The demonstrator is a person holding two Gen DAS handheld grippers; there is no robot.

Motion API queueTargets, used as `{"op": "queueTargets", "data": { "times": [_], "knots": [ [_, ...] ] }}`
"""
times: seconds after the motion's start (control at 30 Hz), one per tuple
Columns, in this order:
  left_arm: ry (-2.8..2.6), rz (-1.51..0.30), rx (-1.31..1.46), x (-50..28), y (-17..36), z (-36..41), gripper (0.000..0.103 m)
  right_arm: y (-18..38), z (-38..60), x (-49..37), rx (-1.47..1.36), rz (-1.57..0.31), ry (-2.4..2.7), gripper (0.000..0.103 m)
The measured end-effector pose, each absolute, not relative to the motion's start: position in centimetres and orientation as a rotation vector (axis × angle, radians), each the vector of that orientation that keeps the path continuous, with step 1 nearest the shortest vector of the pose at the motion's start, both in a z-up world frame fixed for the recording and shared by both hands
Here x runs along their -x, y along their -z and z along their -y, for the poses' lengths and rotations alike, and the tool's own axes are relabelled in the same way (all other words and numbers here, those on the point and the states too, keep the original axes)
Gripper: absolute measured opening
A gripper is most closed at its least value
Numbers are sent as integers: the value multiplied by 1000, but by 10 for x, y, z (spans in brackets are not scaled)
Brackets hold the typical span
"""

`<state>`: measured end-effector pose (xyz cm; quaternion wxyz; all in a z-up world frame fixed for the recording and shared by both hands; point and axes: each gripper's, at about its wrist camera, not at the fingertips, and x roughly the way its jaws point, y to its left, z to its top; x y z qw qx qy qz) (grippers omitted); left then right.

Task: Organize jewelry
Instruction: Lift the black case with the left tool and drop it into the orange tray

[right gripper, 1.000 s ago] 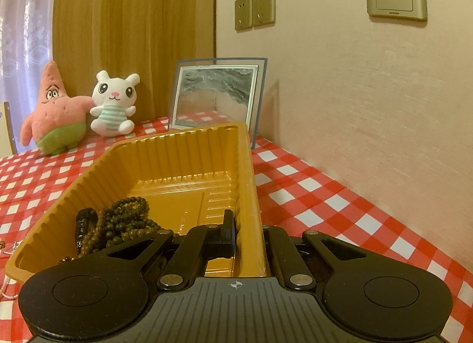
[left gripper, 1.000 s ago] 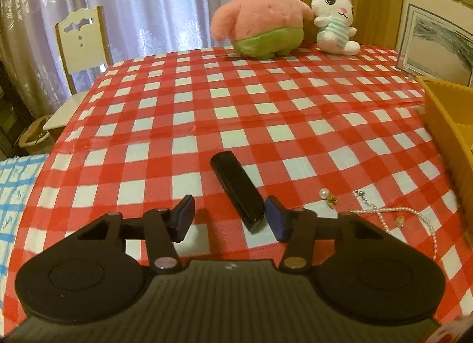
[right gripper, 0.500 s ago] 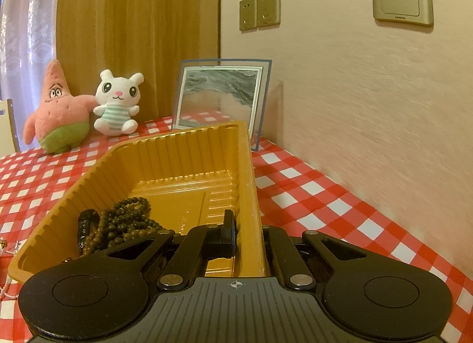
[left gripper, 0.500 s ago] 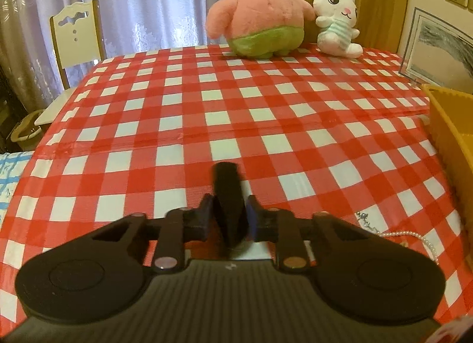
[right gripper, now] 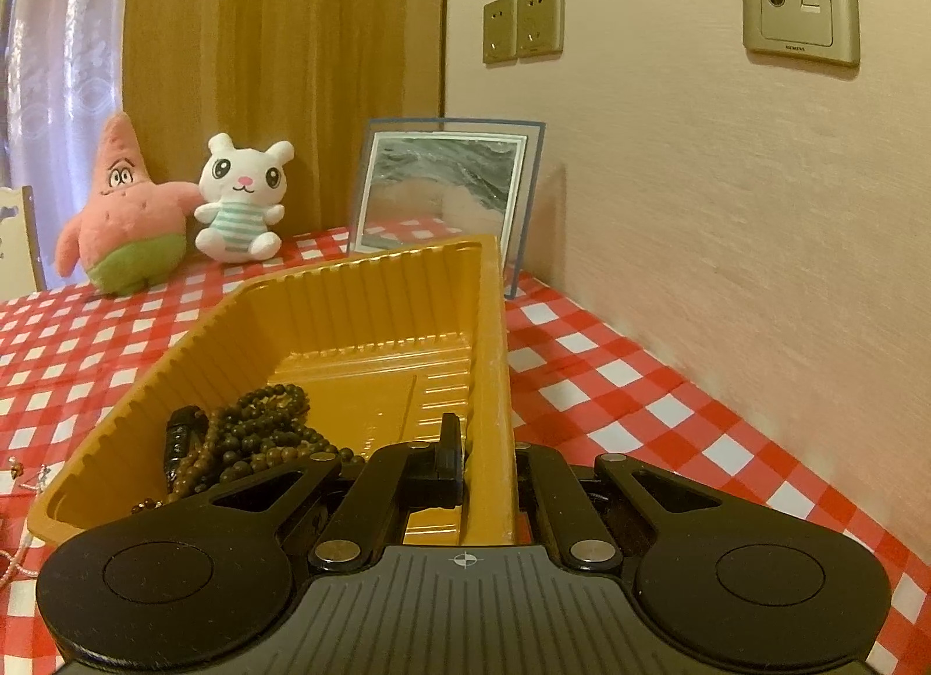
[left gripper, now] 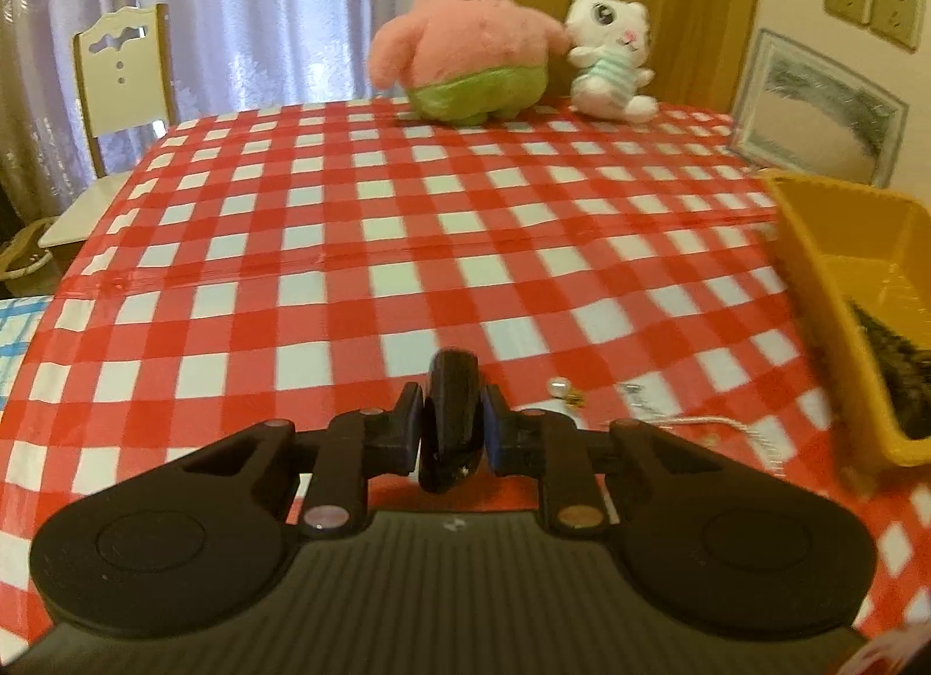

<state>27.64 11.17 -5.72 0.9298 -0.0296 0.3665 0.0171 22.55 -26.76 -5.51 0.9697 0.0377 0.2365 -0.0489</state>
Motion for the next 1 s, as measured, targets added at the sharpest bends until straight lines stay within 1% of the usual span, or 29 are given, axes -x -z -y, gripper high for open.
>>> {"op": "queueTargets", "data": {
  "times": [0.6,0.87,1.0],
  "knots": [
    [240,-636,110,-245,-3,-28,19,47,269,-212,-71,-487,99,4],
    [376,-625,134,-238,-11,21,19,45,273,-204,-75,-490,102,4],
    [435,-652,152,-238,-4,47,19,45,278,-196,-79,-492,105,4]
  ]
}}
